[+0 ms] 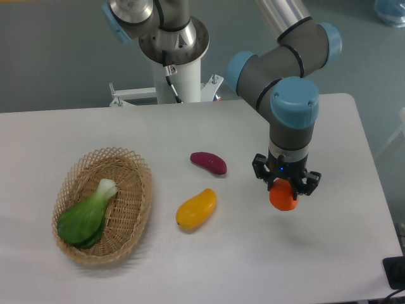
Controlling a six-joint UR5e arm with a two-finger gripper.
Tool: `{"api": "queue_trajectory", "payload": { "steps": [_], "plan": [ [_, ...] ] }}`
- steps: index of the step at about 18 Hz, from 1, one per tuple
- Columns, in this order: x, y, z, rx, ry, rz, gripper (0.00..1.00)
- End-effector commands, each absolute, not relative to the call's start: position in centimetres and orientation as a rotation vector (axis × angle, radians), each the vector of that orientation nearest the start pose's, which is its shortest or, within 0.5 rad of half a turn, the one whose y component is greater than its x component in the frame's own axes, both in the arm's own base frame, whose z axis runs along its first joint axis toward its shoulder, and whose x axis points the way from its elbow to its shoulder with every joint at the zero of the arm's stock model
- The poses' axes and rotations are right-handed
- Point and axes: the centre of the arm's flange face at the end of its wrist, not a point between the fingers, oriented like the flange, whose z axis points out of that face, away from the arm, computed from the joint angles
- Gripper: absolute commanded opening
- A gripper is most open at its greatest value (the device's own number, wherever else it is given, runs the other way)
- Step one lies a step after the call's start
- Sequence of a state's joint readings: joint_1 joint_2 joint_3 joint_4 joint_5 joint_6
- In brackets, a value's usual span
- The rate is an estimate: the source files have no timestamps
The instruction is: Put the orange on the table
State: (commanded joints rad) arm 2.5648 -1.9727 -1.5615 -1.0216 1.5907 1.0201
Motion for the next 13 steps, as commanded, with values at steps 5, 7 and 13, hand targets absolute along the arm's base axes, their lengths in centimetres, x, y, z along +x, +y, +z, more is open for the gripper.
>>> {"api": "queue_trajectory", "payload": {
  "steps": [5,7,13],
  "plan": [
    [-45.7,46.3,29.2,-3.095,-0.009,0.159,0.38],
    [-45.5,46.8,28.6,-3.097,0.003,0.159,0.38],
    [-45.0,47.5,27.7,-3.113,0.023,0.163,0.38]
  ]
}}
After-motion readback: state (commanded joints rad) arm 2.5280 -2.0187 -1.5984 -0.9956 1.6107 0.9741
